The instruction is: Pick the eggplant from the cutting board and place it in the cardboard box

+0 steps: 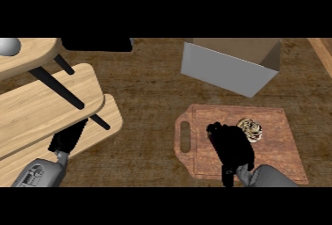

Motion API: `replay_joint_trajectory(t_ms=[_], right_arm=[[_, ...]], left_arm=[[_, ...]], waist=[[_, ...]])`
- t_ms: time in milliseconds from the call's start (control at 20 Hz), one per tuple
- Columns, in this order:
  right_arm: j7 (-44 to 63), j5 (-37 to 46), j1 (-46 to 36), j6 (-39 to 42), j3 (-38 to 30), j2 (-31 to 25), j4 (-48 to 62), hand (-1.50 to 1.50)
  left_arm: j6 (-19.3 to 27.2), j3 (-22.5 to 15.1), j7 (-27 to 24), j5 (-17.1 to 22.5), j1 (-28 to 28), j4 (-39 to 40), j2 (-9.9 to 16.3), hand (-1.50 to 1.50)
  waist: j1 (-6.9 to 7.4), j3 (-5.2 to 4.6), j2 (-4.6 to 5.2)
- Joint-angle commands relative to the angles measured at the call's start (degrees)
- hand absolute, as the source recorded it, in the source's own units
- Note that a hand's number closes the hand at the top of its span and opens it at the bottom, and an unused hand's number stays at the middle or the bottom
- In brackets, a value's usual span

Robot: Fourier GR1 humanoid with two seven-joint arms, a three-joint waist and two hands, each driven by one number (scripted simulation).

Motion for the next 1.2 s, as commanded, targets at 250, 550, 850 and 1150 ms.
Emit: replay_joint_trajectory(t_ms=[250, 550, 850, 1150], right_arm=[[12.23, 3.87, -11.07, -7.29, -7.13, 18.4, 11.11, 1.5], [15.23, 13.62, -18.93, -11.88, -7.69, 19.1, 16.21, 1.5], [19.52, 17.48, -23.03, -9.02, -7.87, 23.11, 9.33, 1.5], [22.41, 17.27, -27.4, -4.64, -8.84, 25.97, -1.12, 1.5]], left_arm=[[-2.89, -3.16, -2.83, -0.59, -5.37, -3.22, -3.76, 0.0], [-3.19, -3.99, -0.56, -0.62, -4.77, -5.74, -4.13, 0.0], [-4.59, -1.39, -0.73, 0.17, -4.51, -5.54, -1.49, 0.0], [-2.41, -2.08, -1.41, -1.61, -4.69, -4.31, -3.65, 0.0]], waist=[[0.37, 1.31, 0.34], [0.08, 1.35, -0.16], [-0.88, 1.31, -0.49], [-1.73, 1.3, -0.67]])
